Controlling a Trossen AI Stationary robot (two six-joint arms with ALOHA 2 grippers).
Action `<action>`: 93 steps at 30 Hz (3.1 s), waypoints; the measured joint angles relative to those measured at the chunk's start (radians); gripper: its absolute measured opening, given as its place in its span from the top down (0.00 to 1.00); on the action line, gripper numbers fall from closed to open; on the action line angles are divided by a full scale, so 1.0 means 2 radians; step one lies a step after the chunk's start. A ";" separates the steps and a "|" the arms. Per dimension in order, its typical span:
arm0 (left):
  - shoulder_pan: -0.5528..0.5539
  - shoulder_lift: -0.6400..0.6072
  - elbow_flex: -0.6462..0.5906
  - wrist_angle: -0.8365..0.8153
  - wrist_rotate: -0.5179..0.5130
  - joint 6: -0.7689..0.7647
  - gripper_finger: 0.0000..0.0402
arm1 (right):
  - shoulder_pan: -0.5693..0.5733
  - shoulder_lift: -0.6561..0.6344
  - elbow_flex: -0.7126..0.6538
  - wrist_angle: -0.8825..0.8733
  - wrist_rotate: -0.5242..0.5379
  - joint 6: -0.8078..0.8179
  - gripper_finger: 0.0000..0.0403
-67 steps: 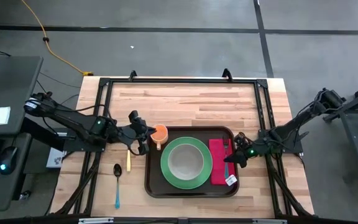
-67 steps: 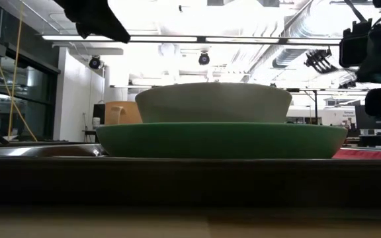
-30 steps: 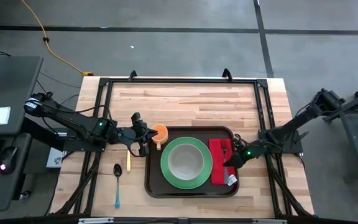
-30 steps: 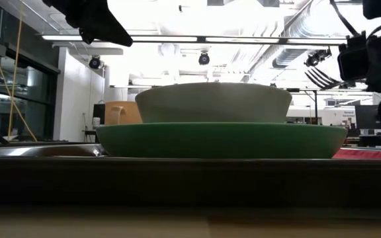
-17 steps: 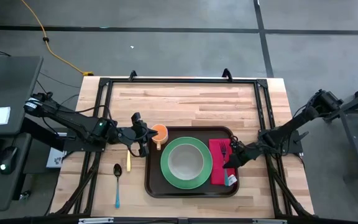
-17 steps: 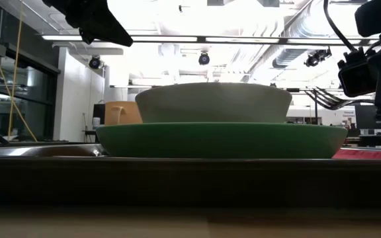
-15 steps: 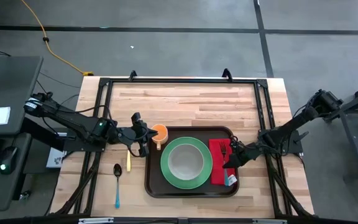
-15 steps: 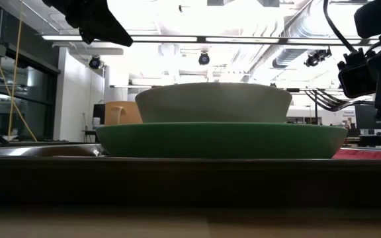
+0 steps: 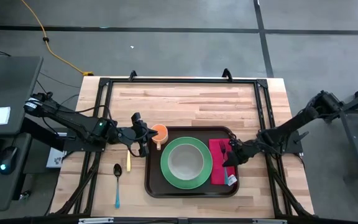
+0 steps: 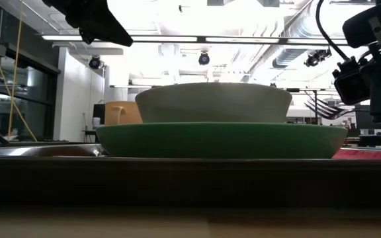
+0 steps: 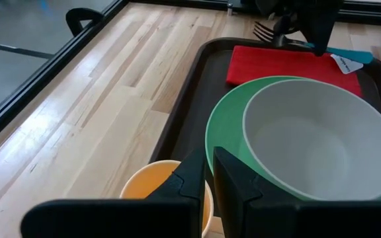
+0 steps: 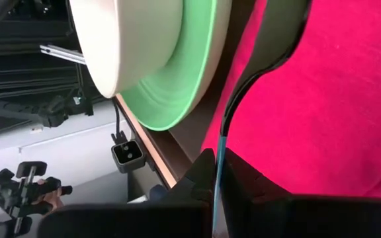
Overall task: Set up tray
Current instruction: Put the blue fork on top of the red napkin
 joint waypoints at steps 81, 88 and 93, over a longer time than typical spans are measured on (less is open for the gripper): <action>0.000 0.000 0.000 0.003 0.003 0.000 0.84 | -0.031 0.094 0.001 0.048 -0.033 0.079 1.00; 0.000 0.000 0.000 0.003 0.004 0.000 0.84 | -0.036 0.094 0.001 0.049 -0.028 0.079 1.00; 0.000 0.000 0.000 0.003 0.005 0.000 0.84 | -0.042 0.094 0.001 0.047 -0.033 0.072 1.00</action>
